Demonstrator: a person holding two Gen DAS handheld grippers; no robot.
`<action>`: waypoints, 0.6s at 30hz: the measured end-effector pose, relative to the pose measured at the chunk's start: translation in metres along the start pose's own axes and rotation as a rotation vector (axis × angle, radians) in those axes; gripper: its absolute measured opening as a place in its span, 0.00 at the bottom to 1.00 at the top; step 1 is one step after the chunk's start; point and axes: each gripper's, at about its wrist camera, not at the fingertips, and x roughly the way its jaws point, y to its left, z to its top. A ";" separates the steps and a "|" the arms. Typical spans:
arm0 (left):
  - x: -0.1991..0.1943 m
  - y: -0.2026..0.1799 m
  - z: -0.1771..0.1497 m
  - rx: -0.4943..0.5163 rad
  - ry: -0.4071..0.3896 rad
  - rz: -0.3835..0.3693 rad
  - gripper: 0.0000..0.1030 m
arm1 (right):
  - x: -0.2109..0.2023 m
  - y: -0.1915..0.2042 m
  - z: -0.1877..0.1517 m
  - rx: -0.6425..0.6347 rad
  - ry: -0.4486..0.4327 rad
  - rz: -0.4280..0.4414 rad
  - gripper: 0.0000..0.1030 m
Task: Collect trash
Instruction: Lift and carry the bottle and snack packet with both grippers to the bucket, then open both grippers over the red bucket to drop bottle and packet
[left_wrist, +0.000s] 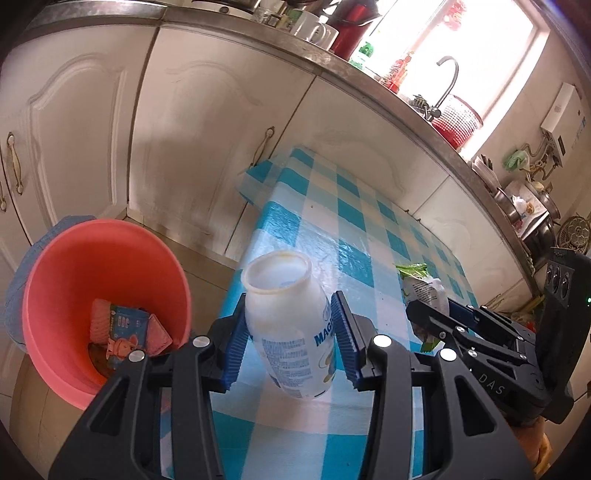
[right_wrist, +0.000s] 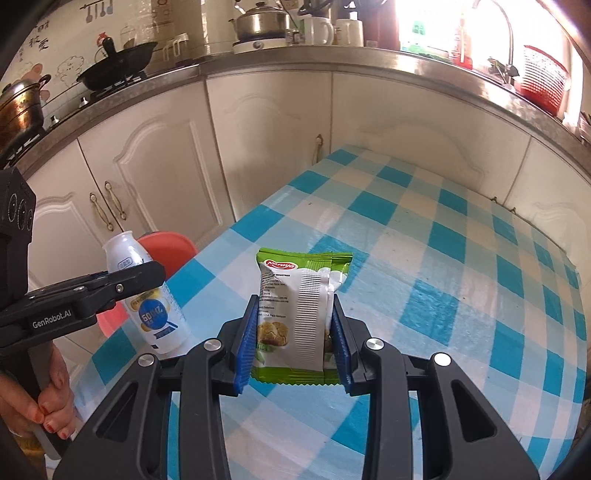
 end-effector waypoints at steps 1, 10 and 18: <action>-0.002 0.005 0.001 -0.008 -0.005 0.004 0.44 | 0.003 0.007 0.002 -0.011 0.003 0.013 0.36; -0.020 0.051 0.007 -0.096 -0.050 0.070 0.44 | 0.023 0.064 0.022 -0.104 0.018 0.127 0.36; -0.026 0.105 0.012 -0.186 -0.074 0.163 0.42 | 0.045 0.114 0.038 -0.176 0.043 0.221 0.36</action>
